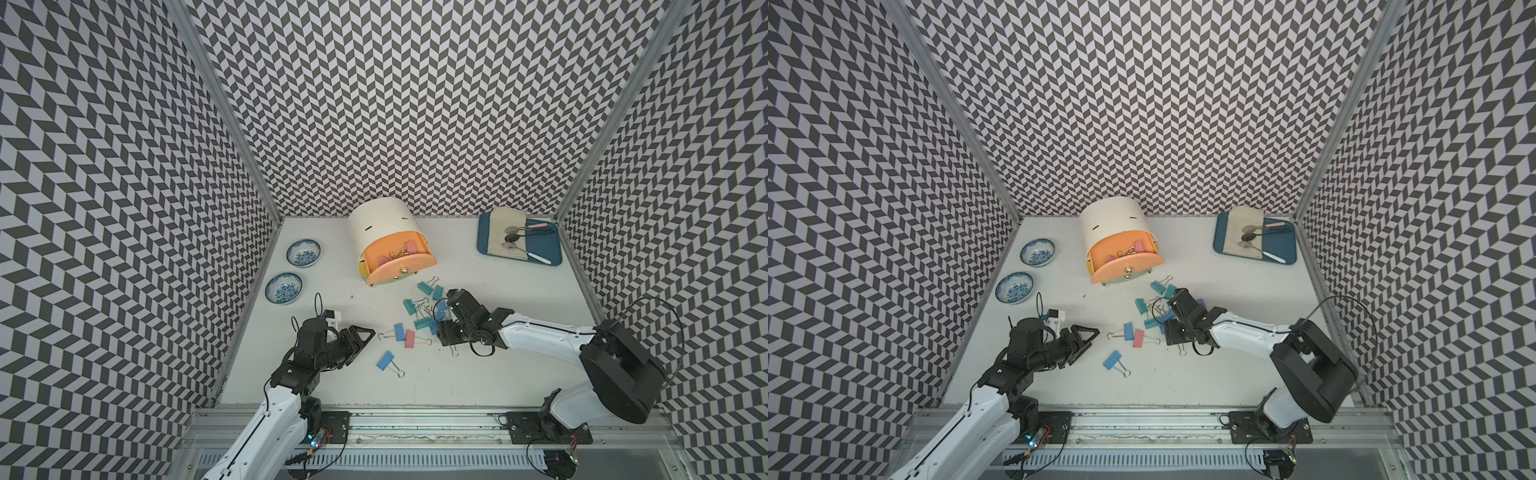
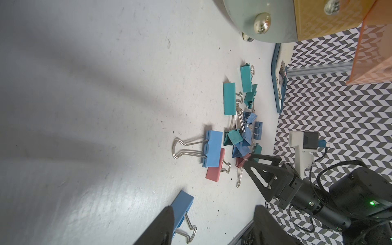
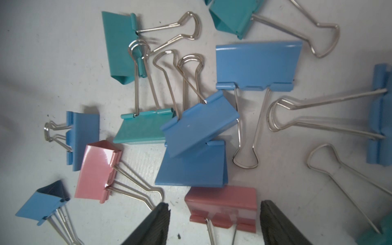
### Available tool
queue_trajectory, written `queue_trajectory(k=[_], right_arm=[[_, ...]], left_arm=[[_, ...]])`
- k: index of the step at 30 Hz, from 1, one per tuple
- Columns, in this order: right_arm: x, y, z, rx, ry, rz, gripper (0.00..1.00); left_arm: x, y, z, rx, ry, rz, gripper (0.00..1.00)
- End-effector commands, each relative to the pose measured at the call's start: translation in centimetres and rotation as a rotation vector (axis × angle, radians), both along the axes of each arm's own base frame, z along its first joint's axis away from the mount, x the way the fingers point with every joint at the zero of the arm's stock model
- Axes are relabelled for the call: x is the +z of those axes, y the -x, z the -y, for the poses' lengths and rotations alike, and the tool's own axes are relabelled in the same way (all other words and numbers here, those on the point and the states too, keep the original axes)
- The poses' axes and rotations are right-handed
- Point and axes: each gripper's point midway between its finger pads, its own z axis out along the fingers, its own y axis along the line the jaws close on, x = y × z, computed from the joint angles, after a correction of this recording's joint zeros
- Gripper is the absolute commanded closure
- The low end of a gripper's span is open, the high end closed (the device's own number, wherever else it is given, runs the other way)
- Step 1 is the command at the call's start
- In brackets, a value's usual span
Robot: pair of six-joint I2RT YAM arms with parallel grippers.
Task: Put the binder clips in the drawer according to color
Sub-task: Pick up the binder clip at the center of the board.
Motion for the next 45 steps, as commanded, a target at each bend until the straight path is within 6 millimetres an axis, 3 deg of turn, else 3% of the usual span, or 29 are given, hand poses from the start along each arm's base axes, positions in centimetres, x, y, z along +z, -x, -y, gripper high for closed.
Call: queue_trajectory(k=[1,18,27,35,45], right_arm=[[0.5,-1.1,-0.6,0.011,0.027,0.049,0.29],[-1.3,-0.7,-0.3,0.027,0.114,0.042,0.31],[-1.7,-0.5,0.4,0.009,0.137,0.043,0.42],[-0.2,-0.6,0.6,0.001,0.12,0.066,0.48],[3.2,-1.6,1.9,-0.066,0.06,0.103,0.54]], left_arm=[[1.0,-0.6,0.1,0.002,0.005,0.043,0.36],[0.9,-0.8,0.2,0.008,0.008,0.037,0.36],[1.3,-1.1,0.2,0.008,0.007,0.041,0.36],[2.3,-1.6,0.4,0.002,0.009,0.063,0.36],[6.3,-3.0,0.7,-0.002,0.016,0.134,0.36]])
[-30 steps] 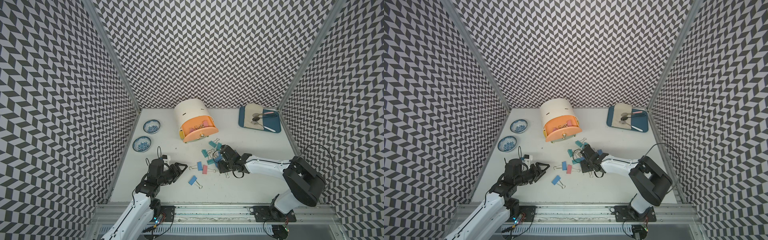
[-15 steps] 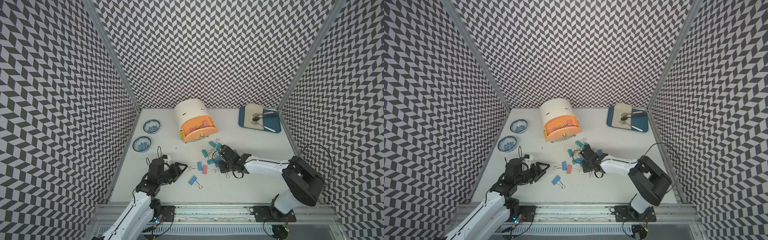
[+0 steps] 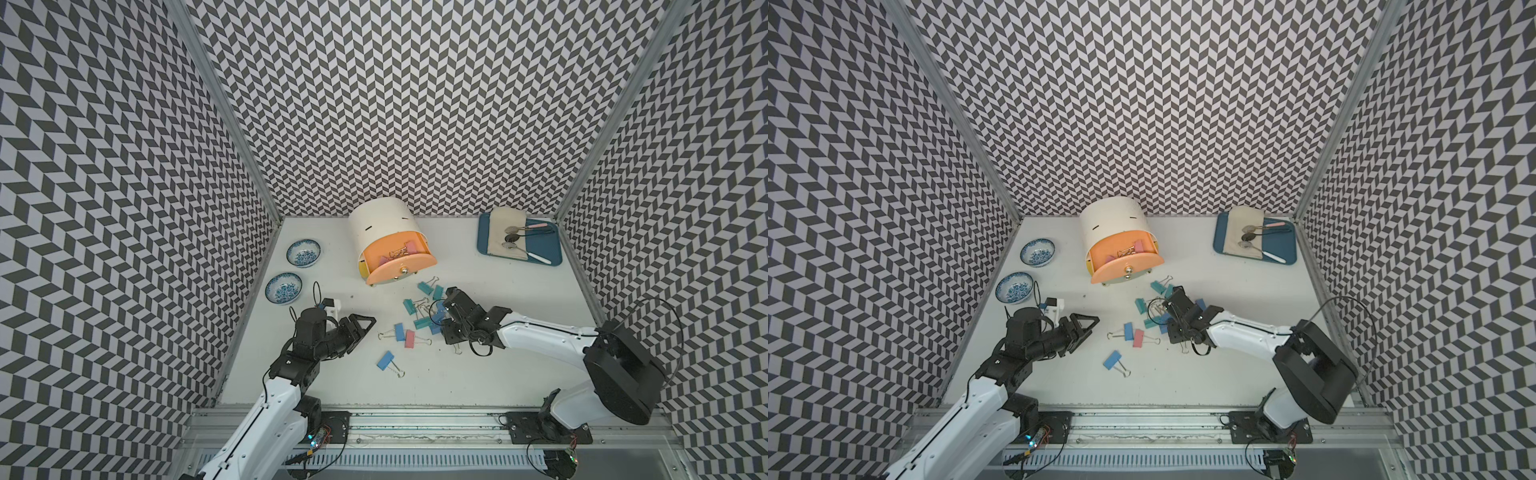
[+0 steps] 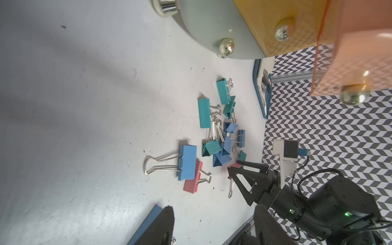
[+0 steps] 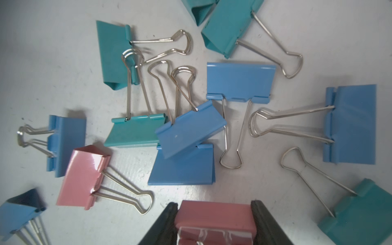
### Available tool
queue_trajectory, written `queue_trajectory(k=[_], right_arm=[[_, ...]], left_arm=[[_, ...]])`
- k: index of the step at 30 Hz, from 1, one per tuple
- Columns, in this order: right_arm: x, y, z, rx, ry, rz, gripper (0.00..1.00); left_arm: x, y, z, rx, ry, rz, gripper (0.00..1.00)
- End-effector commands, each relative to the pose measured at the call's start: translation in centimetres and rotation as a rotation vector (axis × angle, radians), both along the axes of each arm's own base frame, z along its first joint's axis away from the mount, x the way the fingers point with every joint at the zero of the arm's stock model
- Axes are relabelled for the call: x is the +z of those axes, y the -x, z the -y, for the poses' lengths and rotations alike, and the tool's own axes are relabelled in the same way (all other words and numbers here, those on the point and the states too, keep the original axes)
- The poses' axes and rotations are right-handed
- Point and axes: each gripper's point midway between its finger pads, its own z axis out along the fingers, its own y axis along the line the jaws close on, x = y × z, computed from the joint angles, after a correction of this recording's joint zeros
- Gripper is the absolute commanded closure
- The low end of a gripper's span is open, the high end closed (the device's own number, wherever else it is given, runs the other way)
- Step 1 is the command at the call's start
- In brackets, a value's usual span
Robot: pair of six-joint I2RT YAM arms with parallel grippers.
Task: Put the binder clips in the drawer according to color
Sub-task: Pick up the binder clip at the center of the board, then place the binder clip in the drawer.
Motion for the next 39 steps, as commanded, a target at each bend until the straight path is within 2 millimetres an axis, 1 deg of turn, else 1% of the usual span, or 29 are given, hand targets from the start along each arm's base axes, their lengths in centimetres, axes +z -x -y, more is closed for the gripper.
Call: queue_trajectory(k=[1,5,8,13,17,20,24,25,29,33,39], right_arm=[[2.1,-1.1,0.9,-0.046,-0.043,0.037,0.55],[4.3,-2.4,2.2,-0.089,-0.096,0.065,0.55],[6.5,-3.7,3.1,-0.119,-0.141,0.098,0.56],[11.0,-6.2,3.9,-0.155,-0.214,0.167,0.56],[14.8,-8.4,4.1,-0.17,-0.286,0.222,0.56],[18.0,-10.1,4.0,-0.176,-0.342,0.282,0.56],[22.2,-12.3,3.4,-0.17,-0.426,0.342,0.56],[22.8,-12.7,3.1,-0.165,-0.442,0.344,0.56],[26.2,-14.3,0.8,-0.1,-0.538,0.371,0.56],[28.9,-15.8,-0.9,-0.066,-0.616,0.386,0.56],[31.4,-17.2,-3.3,-0.02,-0.702,0.396,0.56]], left_arm=[[2.3,-0.8,0.1,-0.005,-0.004,0.061,0.36],[4.2,-1.2,0.1,-0.008,-0.004,0.092,0.36],[5.8,-1.7,-0.3,0.002,-0.003,0.119,0.36],[9.0,-2.8,-0.6,0.015,0.0,0.173,0.36],[12.0,-3.9,-0.8,0.017,-0.019,0.225,0.36],[14.3,-4.9,-0.8,0.013,-0.029,0.263,0.36],[17.4,-6.3,-0.6,0.009,-0.035,0.32,0.36],[18.0,-6.5,-0.5,0.008,-0.035,0.33,0.36],[20.1,-7.8,0.0,-0.01,-0.023,0.37,0.36],[21.3,-8.9,0.5,-0.022,-0.009,0.393,0.36],[21.9,-10.2,1.0,-0.038,0.013,0.402,0.36]])
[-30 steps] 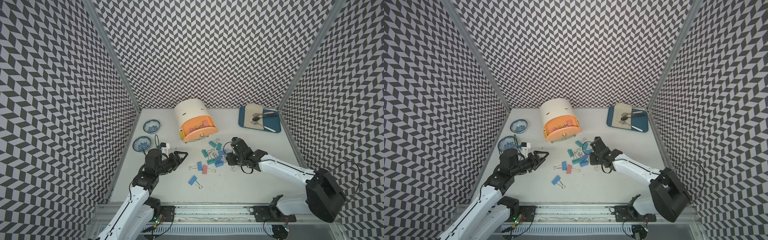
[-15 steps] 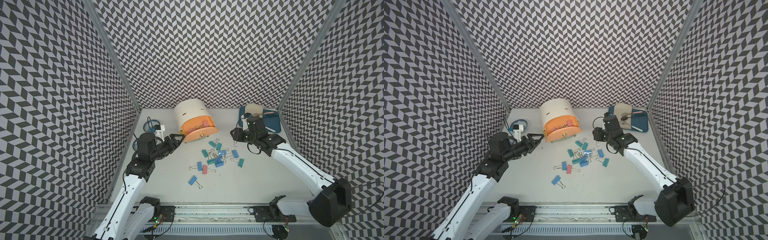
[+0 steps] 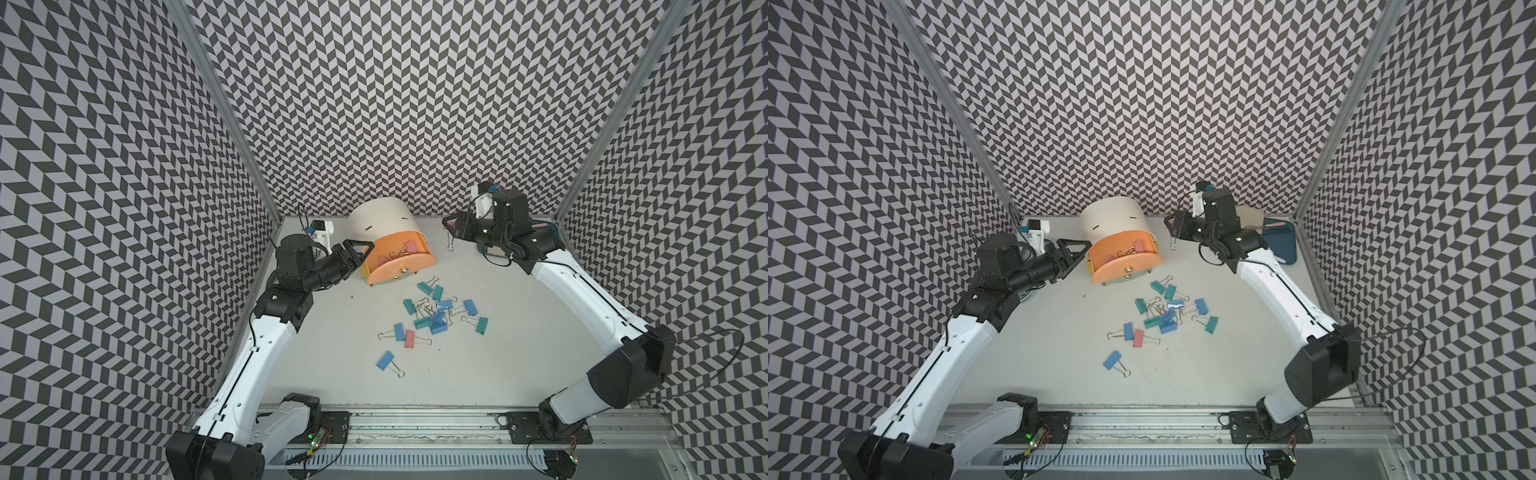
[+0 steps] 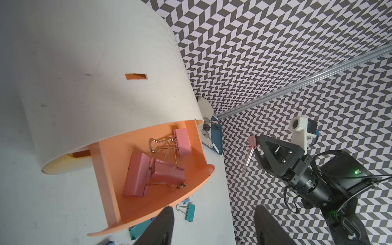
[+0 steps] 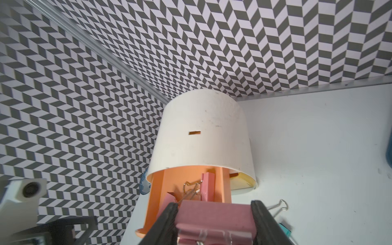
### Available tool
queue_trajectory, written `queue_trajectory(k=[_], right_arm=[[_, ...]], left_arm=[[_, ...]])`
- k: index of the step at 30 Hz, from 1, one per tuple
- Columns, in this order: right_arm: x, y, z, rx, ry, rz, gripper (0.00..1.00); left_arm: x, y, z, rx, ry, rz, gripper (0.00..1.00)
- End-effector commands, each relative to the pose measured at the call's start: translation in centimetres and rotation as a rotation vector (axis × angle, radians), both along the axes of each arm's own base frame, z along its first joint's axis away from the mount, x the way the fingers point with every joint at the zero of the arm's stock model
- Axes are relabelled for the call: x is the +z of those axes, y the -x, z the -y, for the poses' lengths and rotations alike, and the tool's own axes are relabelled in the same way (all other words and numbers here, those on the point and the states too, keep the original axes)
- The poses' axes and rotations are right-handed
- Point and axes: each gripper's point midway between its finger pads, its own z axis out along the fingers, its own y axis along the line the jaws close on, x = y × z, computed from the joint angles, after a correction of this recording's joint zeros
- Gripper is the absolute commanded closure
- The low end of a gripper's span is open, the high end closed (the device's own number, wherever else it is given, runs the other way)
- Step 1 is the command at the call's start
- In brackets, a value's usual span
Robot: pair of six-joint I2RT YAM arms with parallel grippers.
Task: Put the binder clips in the drawer according to color
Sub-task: Place the binder clip in the drawer.
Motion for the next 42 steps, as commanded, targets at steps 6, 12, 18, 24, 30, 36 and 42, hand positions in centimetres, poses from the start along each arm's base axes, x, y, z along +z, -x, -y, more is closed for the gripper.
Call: queue_trajectory(k=[6,12,18,24,30,36,42], right_arm=[[4.6,-1.0,-5.0,0.11,-0.129,0.093,0.56],[5.3,-0.9,-9.3,0.189,-0.143,0.117,0.56],[4.8,-1.0,-12.9,0.249,-0.134,0.129,0.56],[3.4,-1.5,-15.3,0.274,-0.073,0.143,0.56],[1.4,-2.3,-15.7,0.264,-0.002,0.156,0.55],[0.1,-1.7,-15.7,0.265,0.077,0.188,0.55],[-0.8,-0.6,-15.3,0.272,0.099,0.197,0.52]], left_arm=[[2.5,-1.3,0.7,-0.04,0.03,0.083,0.36],[2.1,-2.0,0.2,-0.034,0.033,0.078,0.36],[1.3,-2.4,-1.5,-0.008,0.026,0.062,0.36],[0.1,-2.6,-2.8,0.018,0.02,0.041,0.36],[-0.6,-2.5,-2.9,0.018,0.019,0.031,0.36],[-1.1,-2.5,-3.0,0.02,0.019,0.017,0.36],[-1.3,-2.7,-2.9,0.019,0.022,0.012,0.36]])
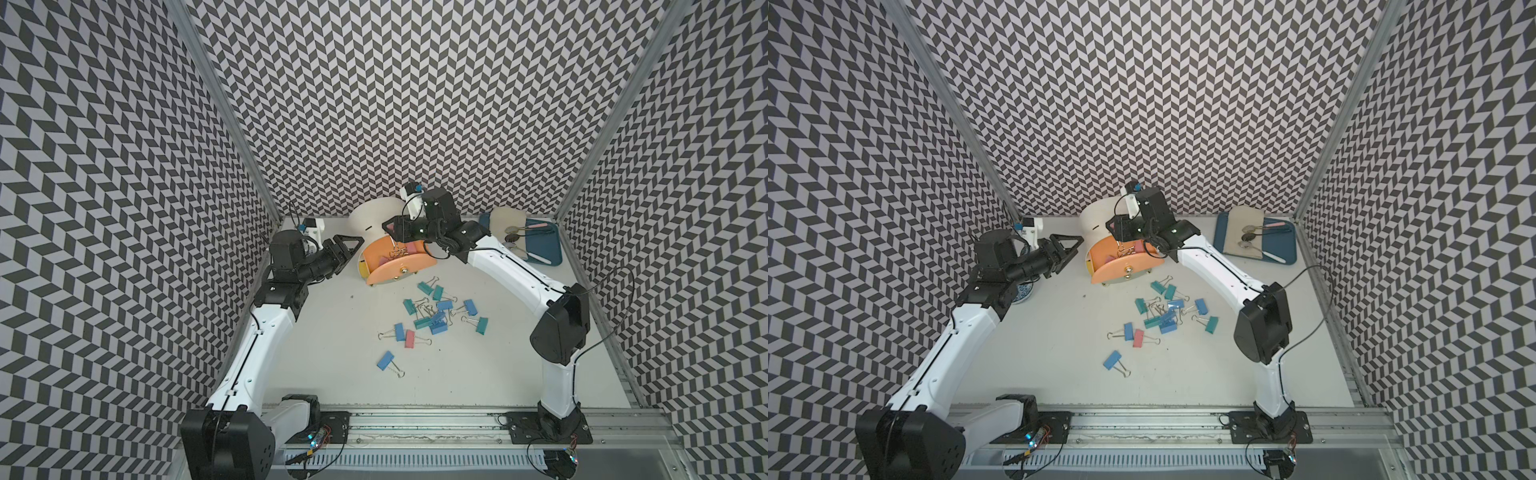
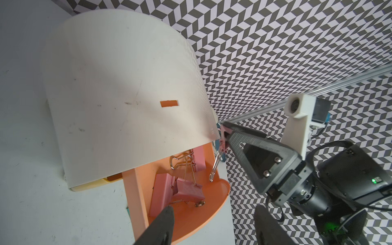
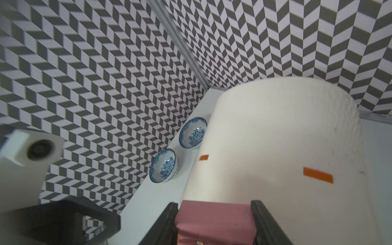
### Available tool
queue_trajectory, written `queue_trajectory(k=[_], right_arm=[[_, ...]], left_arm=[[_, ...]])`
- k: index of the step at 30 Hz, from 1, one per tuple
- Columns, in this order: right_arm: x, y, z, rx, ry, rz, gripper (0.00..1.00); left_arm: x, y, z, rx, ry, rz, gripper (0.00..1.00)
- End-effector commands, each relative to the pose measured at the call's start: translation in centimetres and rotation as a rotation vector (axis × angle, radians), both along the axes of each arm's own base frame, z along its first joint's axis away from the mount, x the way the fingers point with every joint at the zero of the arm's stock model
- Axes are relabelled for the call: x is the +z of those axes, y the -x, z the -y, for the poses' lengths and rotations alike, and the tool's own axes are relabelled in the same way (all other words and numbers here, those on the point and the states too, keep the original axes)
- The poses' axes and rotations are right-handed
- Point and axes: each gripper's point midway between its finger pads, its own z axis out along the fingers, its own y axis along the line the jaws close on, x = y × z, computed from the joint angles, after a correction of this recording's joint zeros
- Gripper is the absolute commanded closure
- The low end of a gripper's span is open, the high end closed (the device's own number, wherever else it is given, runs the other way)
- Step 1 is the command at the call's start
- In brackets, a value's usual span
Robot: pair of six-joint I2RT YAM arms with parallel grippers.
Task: Put the binder clips in the drawer according to color
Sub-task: Place the binder clip in the drawer.
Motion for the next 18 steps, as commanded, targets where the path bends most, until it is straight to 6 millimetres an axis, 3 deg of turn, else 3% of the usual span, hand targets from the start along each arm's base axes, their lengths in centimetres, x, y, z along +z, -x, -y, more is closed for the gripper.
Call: queue_trajectory(k=[1,7,18], right_arm=[[3.1,0.7,0.3,0.004,-0.026,0.097,0.52],[3.5,1.1,0.3,0.008,-0.027,0.112,0.5],[6.5,1.4,0.9,-0.003,-0.05,0.163,0.25]], left_arm=[[0.3,0.0,0.0,-0.012,-0.003,0.029,0.36],[0.4,-0.1,0.0,-0.011,-0.001,0.03,0.36],[0.9,0.2,0.0,-0.009,0.0,0.038,0.36]])
